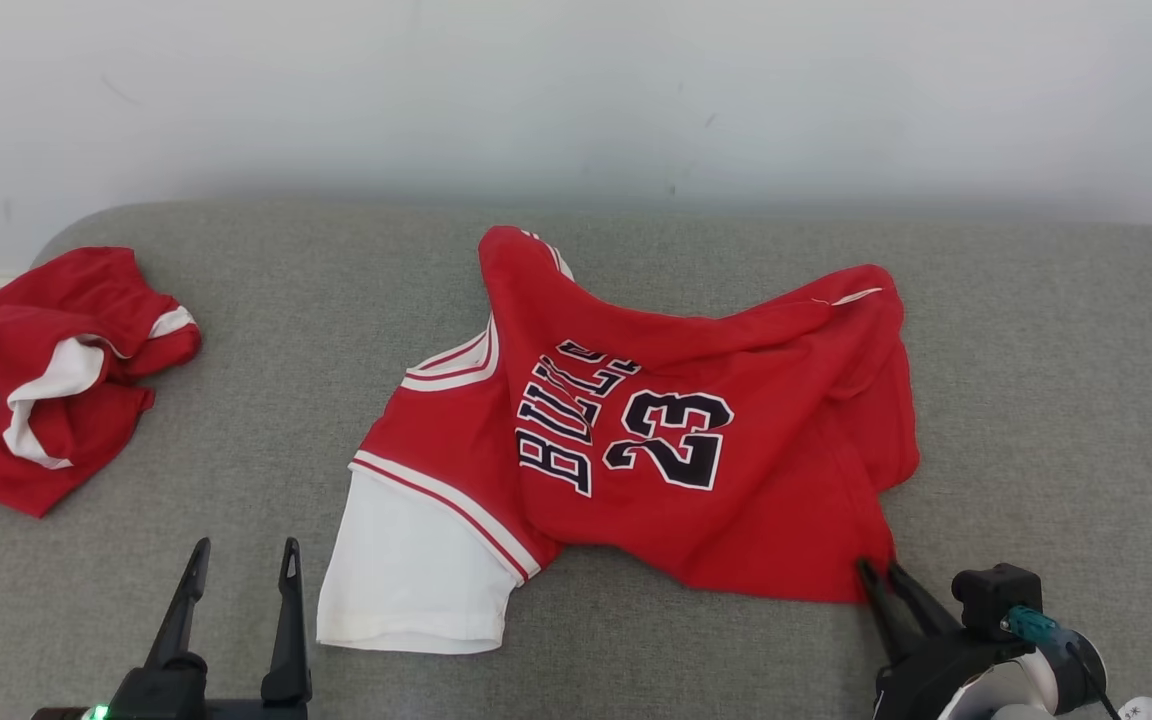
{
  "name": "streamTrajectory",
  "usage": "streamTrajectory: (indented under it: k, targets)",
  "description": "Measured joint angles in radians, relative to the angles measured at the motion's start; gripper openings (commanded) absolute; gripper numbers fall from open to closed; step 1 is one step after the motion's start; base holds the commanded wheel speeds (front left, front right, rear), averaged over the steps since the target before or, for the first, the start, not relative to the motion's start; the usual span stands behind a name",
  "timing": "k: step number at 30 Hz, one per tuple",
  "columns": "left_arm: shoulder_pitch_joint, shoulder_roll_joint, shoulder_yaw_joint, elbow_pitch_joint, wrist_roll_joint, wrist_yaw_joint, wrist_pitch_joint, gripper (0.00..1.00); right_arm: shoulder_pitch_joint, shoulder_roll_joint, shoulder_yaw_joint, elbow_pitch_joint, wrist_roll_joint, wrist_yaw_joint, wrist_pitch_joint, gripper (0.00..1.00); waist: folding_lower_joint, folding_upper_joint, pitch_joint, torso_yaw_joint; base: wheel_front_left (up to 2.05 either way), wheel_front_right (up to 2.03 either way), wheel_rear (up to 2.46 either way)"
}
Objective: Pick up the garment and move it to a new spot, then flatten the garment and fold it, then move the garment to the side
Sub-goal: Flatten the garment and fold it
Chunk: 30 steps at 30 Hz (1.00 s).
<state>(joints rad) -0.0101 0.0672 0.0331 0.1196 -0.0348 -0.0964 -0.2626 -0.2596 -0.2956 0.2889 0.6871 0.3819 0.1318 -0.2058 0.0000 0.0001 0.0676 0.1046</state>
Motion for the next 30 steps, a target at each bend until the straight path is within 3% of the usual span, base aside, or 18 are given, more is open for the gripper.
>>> streamTrajectory:
  k: [7,14,23,30]
  targets:
    - [0.011,-0.003,0.006,-0.001,0.000,0.007,0.000,1.00,0.003,-0.011,0.018,-0.012,0.041,0.000,-0.042,0.00,0.0000,-0.0001,-0.014,-0.021,0.00,0.00,0.00]
    - [0.030,-0.007,0.007,-0.005,-0.004,0.013,0.000,1.00,0.132,-0.037,-0.003,-0.182,0.064,0.000,-0.050,0.00,-0.0001,-0.0001,-0.026,-0.062,0.00,0.00,0.00]
    - [0.030,-0.012,0.002,-0.011,-0.012,0.017,0.000,1.00,0.396,-0.031,-0.103,-0.487,0.071,0.000,0.078,0.00,0.0000,-0.0001,-0.018,-0.105,0.00,0.00,0.00]
    - [0.029,-0.013,-0.002,-0.010,-0.012,0.016,0.000,1.00,0.437,-0.010,-0.140,-0.611,0.054,0.000,0.168,0.00,-0.0001,-0.0001,-0.016,-0.108,0.00,0.00,0.00]
